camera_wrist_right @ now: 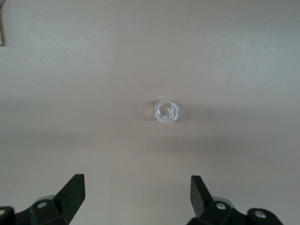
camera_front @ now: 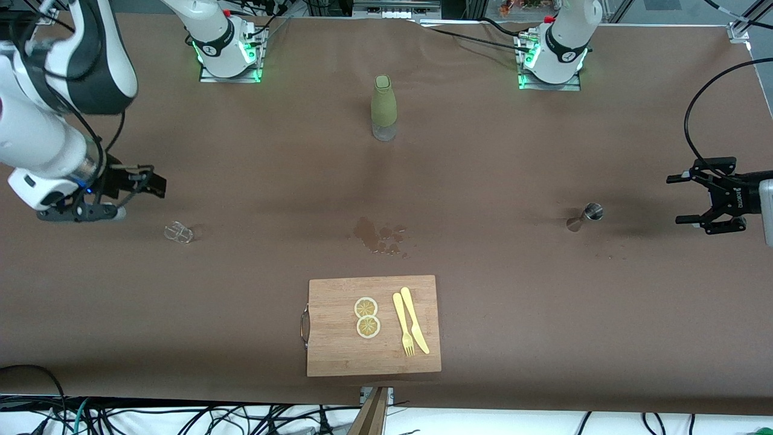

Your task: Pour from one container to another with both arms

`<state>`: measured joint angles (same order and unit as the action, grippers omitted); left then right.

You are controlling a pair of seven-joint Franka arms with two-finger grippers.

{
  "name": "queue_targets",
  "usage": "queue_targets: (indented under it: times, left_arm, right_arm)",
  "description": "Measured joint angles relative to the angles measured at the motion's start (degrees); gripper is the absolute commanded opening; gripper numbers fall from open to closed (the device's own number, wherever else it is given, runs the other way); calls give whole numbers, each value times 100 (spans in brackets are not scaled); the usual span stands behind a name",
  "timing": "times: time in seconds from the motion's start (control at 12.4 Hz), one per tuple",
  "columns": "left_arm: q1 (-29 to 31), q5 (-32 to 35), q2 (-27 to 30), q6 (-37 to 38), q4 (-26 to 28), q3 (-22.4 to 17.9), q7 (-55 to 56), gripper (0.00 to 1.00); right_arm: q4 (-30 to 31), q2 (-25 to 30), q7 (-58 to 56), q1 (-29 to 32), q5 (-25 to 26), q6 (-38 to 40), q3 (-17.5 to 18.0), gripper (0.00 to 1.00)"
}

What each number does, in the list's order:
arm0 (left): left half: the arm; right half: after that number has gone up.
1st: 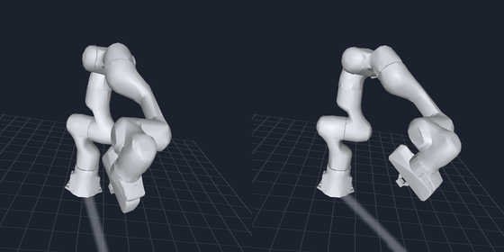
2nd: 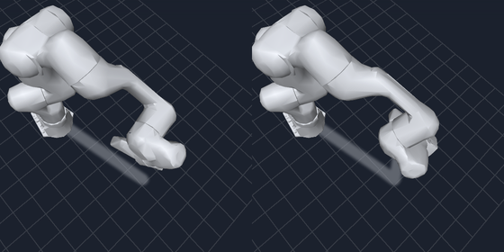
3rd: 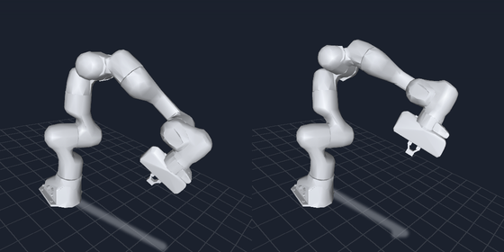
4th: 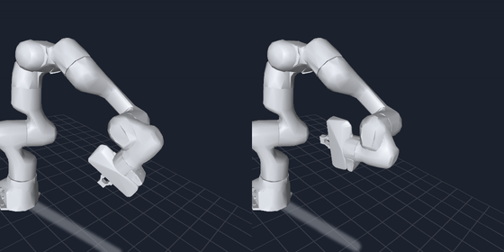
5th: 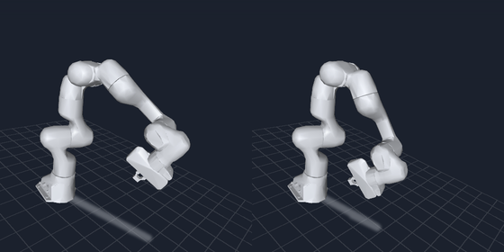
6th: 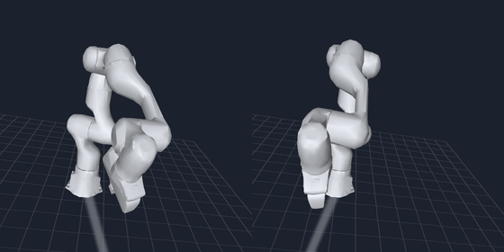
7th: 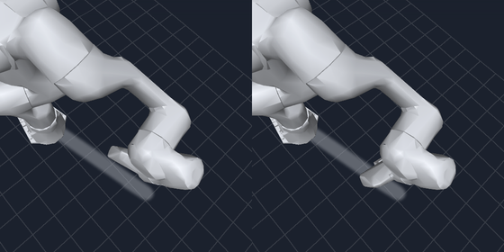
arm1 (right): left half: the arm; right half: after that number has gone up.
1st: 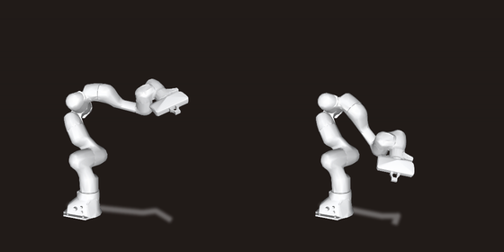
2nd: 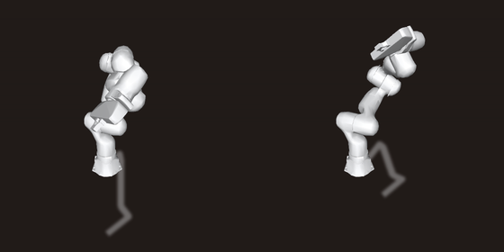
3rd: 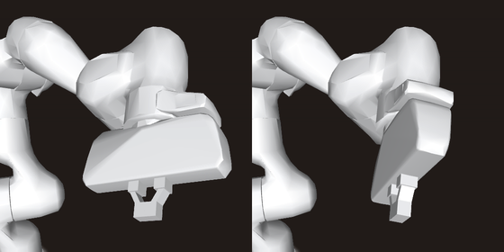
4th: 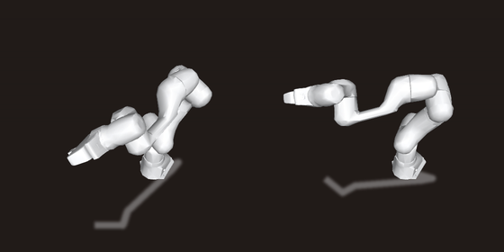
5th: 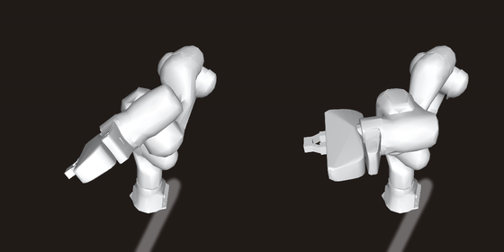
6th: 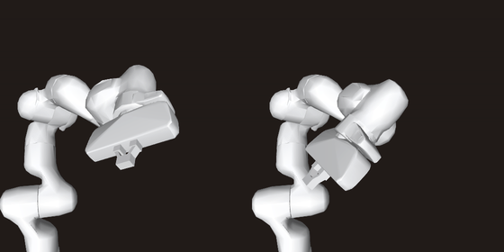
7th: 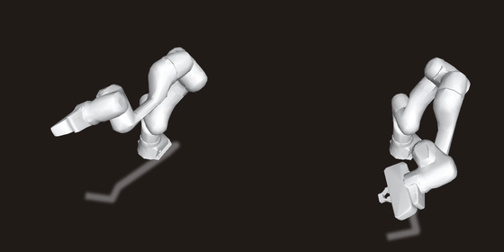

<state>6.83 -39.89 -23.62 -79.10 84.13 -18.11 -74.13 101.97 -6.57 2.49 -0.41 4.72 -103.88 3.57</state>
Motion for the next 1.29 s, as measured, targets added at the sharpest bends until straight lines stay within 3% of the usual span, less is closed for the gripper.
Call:
queue_targets:
  times: [0.48,0.8,1.29]
  left_arm:
    - [-638,1068,810,-258,-2,55,2217,100]
    - [-1277,2094,1459,-270,6,201,4172,100]
    - [-1157,3483,1931,-272,18,1699,6559,100]
  right_arm:
    - [-438,687,262,-32,-5,1447,-62,100]
    - [-568,812,436,-158,-368,1625,-731,100]
    - [-675,804,446,-288,-393,1546,-815,100]
